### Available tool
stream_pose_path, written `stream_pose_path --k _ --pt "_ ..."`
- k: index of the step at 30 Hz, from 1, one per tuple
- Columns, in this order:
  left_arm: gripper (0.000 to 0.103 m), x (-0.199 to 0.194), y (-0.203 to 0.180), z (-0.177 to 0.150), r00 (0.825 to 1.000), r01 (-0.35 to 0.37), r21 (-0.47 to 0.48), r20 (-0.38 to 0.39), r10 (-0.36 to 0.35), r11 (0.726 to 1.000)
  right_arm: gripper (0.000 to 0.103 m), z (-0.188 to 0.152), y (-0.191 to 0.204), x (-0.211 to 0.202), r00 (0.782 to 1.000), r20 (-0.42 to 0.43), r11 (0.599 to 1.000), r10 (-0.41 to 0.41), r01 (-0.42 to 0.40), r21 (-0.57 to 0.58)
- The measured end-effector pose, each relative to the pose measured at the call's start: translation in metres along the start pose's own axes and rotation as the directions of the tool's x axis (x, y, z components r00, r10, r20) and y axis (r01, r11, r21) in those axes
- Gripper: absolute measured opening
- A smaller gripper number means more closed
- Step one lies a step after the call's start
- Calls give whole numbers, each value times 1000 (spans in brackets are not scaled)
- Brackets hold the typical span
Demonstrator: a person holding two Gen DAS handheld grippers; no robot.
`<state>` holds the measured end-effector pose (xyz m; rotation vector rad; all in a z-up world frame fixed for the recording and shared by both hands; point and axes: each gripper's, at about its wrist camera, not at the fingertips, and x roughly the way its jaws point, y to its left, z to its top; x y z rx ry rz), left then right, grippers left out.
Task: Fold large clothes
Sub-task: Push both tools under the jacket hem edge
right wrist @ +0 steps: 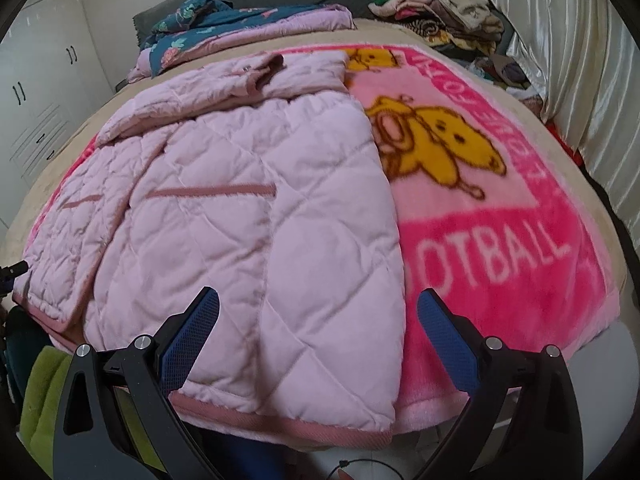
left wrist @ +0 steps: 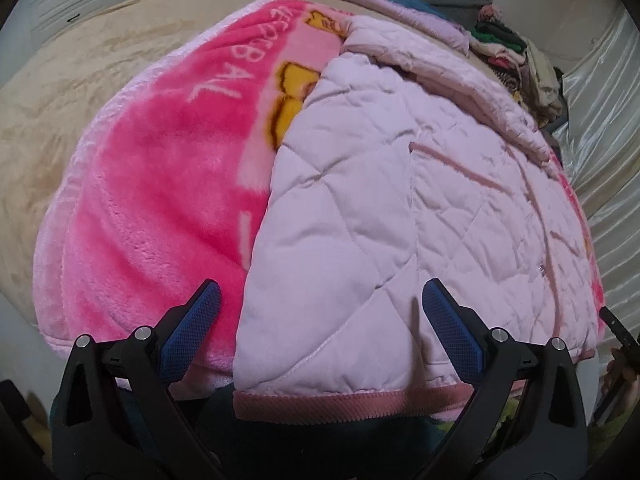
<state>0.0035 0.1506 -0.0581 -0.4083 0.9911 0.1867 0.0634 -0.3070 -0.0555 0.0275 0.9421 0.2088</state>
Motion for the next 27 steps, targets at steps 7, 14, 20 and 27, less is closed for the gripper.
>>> stream_pose_path --k 7,14,20,27 --pt "94 12 -6 4 997 6 40 -71 -3 999 99 -17 -7 7 999 -49 1000 13 -13 10" --pt "94 14 -6 4 996 31 46 -82 -27 998 99 -35 -12 15 994 -95 998 52 -50 29" --pt "94 13 -14 5 998 3 72 -70 3 997 99 -49 -22 23 983 -109 986 147 -136 102" --pt "94 11 -29 3 999 -11 111 -49 17 994 78 -64 -21 26 959 -78 952 272 -257 169"
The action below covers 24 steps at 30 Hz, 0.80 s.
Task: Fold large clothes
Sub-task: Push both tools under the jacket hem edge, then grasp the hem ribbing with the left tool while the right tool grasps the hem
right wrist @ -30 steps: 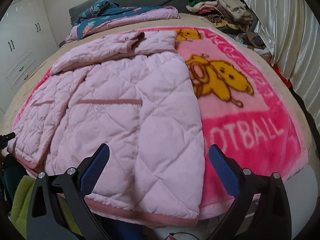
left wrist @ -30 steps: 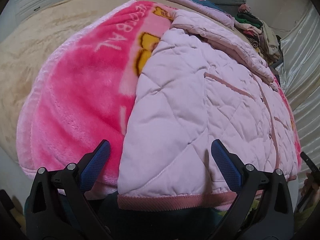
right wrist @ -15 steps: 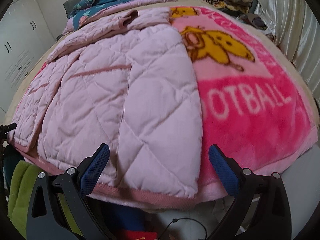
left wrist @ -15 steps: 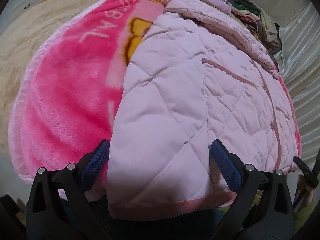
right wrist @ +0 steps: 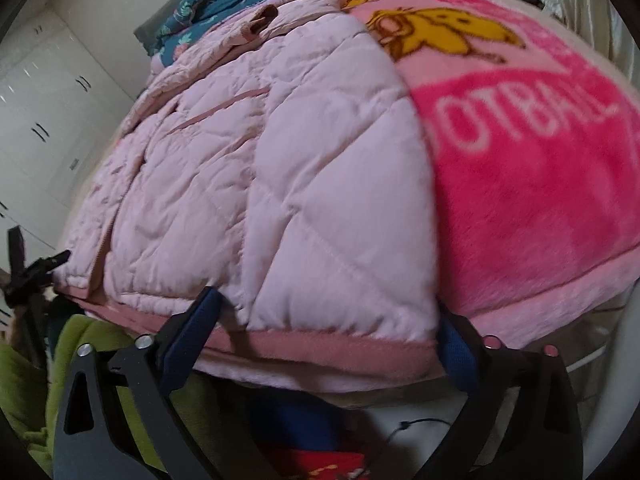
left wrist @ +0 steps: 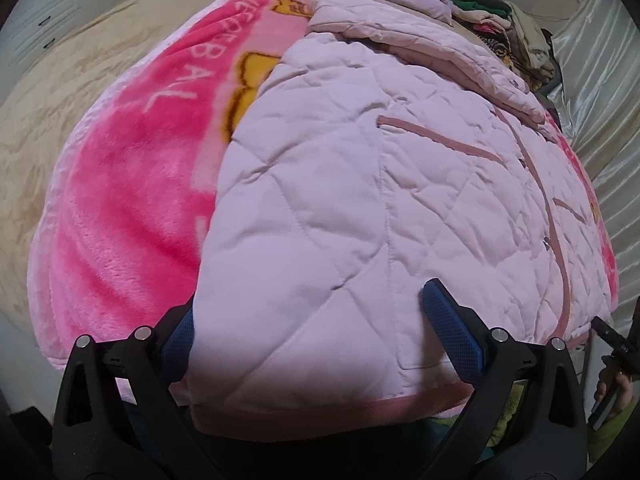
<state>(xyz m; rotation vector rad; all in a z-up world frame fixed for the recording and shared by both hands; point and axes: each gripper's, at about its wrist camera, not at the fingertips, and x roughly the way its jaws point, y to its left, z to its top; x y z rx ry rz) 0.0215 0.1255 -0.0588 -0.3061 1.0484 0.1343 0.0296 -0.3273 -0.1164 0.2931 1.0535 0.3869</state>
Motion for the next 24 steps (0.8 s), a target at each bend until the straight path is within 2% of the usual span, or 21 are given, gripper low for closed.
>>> stream_pose_path --k 2,3,4,8,14,15,17,18,19,20,24 --pt "94 -1 -5 -1 1000 -19 13 11 19 1000 64 0 5 -6 999 28 1000 28 -28 -12" --pt "94 -2 -7 -2 999 -28 23 17 28 999 54 1 7 -10 998 45 999 42 -41 -25" --pt "94 -3 -9 -3 999 -32 27 20 31 999 48 2 9 -15 997 61 998 49 -46 -39" --pt "94 -4 -13 -6 999 -30 35 24 29 999 48 11 10 -22 991 98 995 90 -86 -45" --pt "89 -9 -18 -9 997 -53 61 54 50 997 48 18 1 -3 987 86 990 137 -140 24" --pt "85 -10 -20 -10 997 -57 71 60 53 996 47 18 1 -4 985 90 989 144 -147 27" --pt "77 -12 -23 -11 996 -66 82 73 60 994 35 19 3 -12 982 114 988 152 -155 9" --pt "68 -13 -25 -12 994 -73 89 81 66 993 26 20 5 -18 977 133 986 165 -166 -6" --pt "62 -15 -26 -13 993 -79 97 89 71 992 23 22 7 -23 973 150 984 178 -177 -20" --pt "60 -16 -28 -14 993 -83 105 94 74 991 23 25 10 -32 965 178 981 192 -188 -36" --pt "43 -24 -35 -14 990 -93 137 117 77 986 21 38 20 -55 933 265 970 242 -230 -75"
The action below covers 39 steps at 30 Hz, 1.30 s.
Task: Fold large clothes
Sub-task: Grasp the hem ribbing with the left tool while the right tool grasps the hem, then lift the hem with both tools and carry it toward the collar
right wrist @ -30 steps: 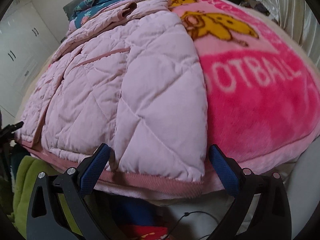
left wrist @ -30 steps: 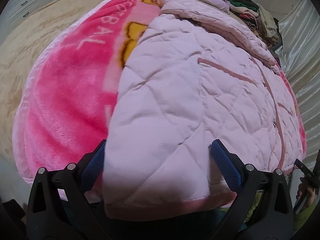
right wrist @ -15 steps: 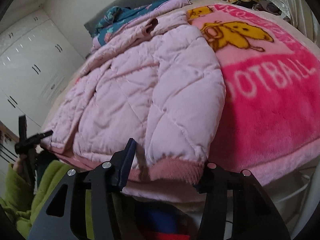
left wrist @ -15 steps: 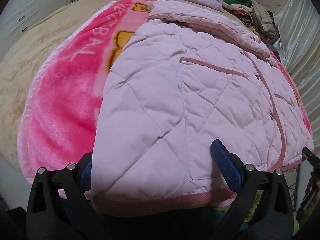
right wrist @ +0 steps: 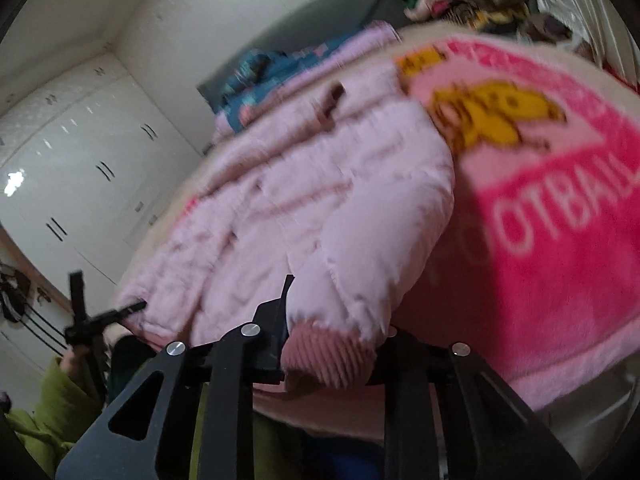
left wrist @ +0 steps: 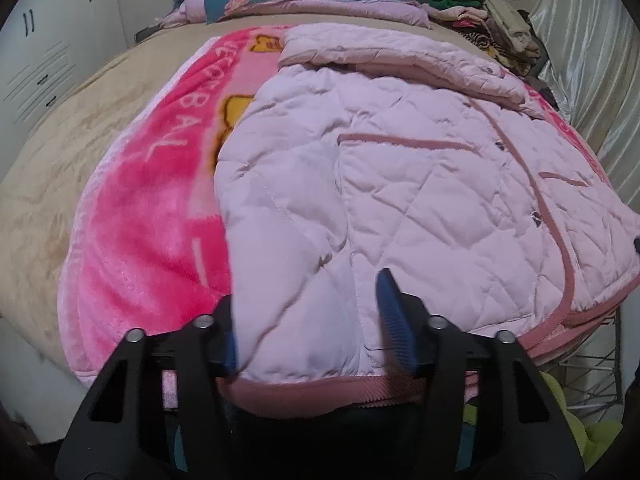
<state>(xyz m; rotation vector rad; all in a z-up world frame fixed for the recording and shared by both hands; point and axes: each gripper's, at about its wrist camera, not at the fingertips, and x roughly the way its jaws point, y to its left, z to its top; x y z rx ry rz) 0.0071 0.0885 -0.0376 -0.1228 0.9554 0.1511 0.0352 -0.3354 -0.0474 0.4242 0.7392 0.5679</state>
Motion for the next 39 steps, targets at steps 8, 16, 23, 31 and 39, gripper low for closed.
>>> stream_pose_path --k 8,16,23,31,39 --pt "18 -8 7 5 999 37 -28 39 -35 999 21 27 18 -1 999 49 999 4 -2 -40" --pt "15 -22 4 16 993 73 -36 99 -69 997 20 41 28 -3 997 75 998 -19 23 -54" --pt "14 -32 9 34 984 106 -52 153 -97 993 20 54 32 -4 995 99 999 -19 24 -43" --pt "14 -43 14 62 970 132 -68 213 -115 989 20 77 43 -6 990 136 997 -26 34 -63" --pt "14 -50 14 81 961 148 -73 244 -126 986 20 93 48 -5 987 155 997 -30 40 -61"
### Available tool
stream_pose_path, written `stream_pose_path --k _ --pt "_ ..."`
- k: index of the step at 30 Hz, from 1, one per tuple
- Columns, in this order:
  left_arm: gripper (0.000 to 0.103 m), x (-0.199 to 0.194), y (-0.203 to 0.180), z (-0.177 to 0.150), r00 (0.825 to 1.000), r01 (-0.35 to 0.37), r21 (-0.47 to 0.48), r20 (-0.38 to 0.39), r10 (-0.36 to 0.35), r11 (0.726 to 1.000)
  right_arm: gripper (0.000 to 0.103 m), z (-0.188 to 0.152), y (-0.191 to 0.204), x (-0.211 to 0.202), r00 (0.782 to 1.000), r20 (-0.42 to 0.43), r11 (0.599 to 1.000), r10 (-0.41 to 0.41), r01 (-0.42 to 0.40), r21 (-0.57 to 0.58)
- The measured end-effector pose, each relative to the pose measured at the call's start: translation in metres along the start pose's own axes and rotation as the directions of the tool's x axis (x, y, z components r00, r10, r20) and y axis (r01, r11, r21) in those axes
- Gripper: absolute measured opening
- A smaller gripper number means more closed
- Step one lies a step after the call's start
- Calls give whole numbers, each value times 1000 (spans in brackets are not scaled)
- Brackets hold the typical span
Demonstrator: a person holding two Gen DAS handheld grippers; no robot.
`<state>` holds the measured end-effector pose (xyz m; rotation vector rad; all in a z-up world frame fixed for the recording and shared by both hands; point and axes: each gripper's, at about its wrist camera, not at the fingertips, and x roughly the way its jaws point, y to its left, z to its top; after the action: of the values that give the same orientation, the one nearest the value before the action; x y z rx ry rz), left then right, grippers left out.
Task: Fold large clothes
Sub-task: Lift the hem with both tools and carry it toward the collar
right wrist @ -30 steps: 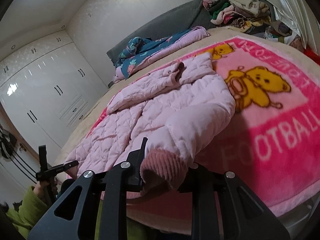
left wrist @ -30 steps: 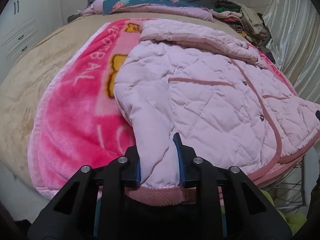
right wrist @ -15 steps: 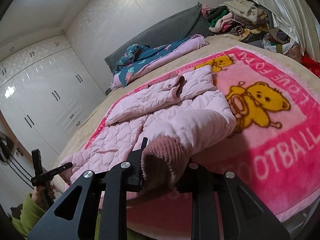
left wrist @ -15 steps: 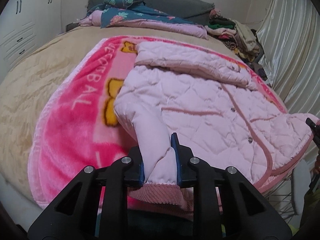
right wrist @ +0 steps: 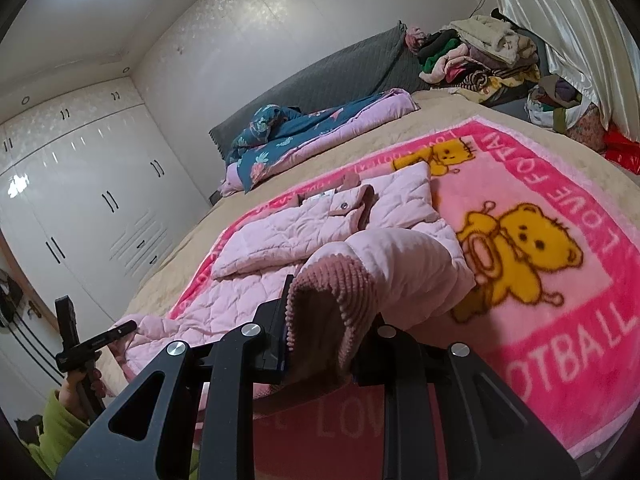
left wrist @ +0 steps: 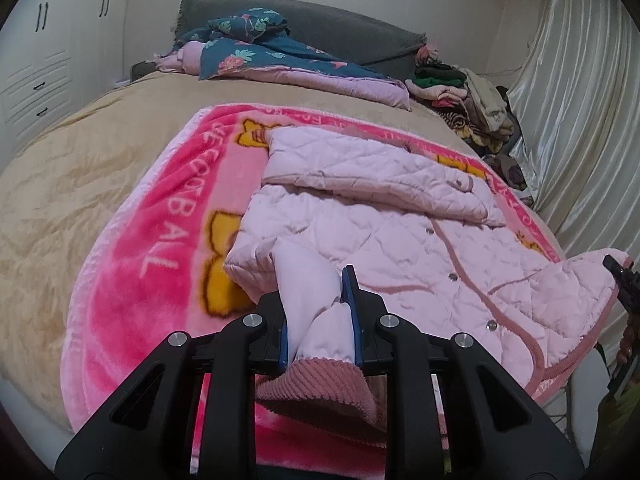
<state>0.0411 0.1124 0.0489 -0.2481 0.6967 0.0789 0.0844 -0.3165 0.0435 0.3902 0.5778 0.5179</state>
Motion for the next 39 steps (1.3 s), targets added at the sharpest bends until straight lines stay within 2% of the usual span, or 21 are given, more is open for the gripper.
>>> stream_pose_path --k 24,32,39 --pt "14 1 -7 66 995 7 2 97 -7 1000 20 63 13 13 998 62 997 -31 36 -69" --pt "14 8 -13 107 989 -1 3 148 1 1000 20 97 16 29 995 98 995 -34 43 -87" --pt "15 19 -20 144 982 -30 15 189 27 999 20 132 8 48 992 127 998 -28 36 -58"
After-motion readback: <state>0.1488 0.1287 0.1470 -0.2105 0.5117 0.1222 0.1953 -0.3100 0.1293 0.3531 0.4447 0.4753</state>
